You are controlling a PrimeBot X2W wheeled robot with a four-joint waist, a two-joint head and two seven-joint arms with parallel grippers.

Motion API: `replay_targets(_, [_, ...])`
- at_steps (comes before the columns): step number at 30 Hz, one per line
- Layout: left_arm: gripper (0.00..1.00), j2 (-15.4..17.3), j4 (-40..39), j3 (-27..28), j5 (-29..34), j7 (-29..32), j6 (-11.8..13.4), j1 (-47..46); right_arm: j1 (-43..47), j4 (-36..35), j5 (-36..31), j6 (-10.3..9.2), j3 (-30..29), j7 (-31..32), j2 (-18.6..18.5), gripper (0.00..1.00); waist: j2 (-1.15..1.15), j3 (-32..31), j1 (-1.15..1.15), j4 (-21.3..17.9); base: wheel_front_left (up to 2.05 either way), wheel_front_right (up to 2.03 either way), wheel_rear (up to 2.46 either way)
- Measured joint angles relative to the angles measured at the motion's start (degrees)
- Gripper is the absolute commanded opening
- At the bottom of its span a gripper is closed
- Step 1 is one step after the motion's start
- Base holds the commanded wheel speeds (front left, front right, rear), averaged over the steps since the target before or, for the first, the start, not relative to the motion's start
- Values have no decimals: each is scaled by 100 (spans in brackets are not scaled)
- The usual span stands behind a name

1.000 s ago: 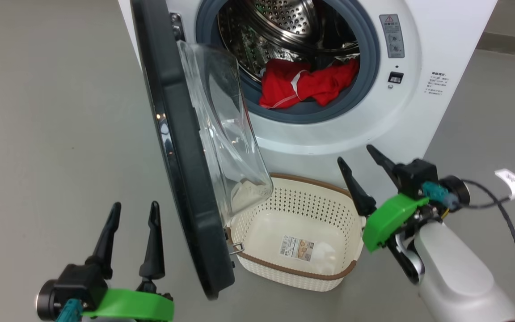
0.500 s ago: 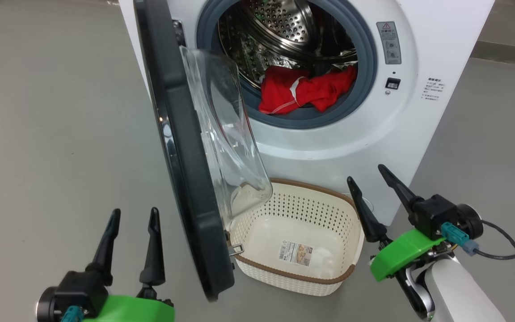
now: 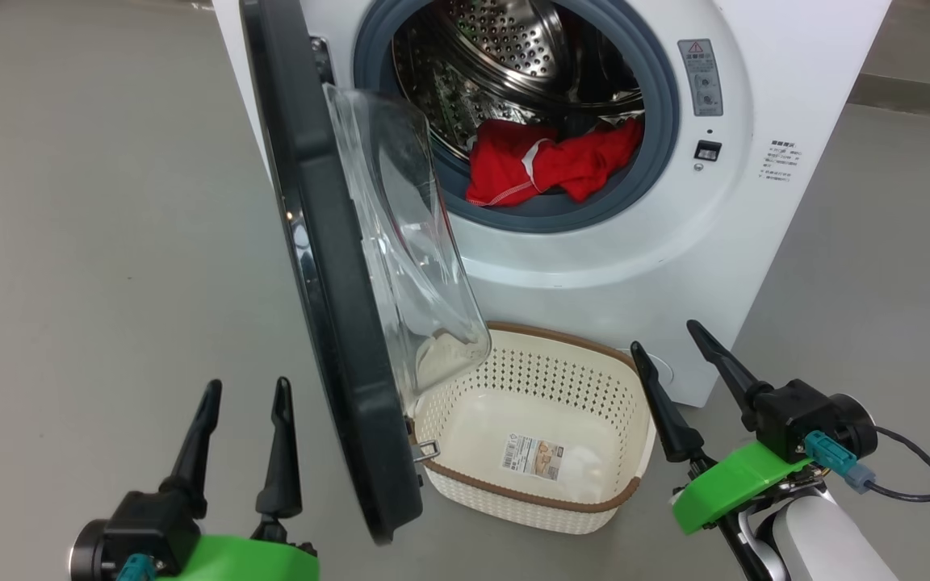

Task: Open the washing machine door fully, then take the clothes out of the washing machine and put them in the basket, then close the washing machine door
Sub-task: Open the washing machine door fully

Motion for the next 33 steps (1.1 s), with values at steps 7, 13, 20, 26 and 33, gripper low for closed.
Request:
replay_targets(7, [100, 3, 0, -26, 0, 0, 16, 1, 13, -45, 7, 0, -12, 0, 0, 100, 0, 13, 0, 0, 0, 0, 0])
replay_targets(13, [100, 13, 9, -46, 0, 0, 51, 1, 13, -45, 7, 0, -12, 0, 0, 100, 0, 28, 0, 5, 0, 0, 0])
replay_targets(20, [0, 45, 3, -90, 1, 0, 49, -1, 13, -23, 8, 0, -8, 0, 1, 100, 0, 72, 0, -8, 0, 0, 0])
replay_targets(26, [0, 56, -471, -82, 164, 0, 47, -47, -7, 16, 4, 0, -5, 0, 1, 100, 0, 109, 0, -42, 0, 0, 0])
replay_targets(33, [0, 55, -1271, -88, 305, 0, 30, -305, -16, 43, 5, 0, -27, 0, 2, 100, 0, 116, 0, -70, 0, 0, 0])
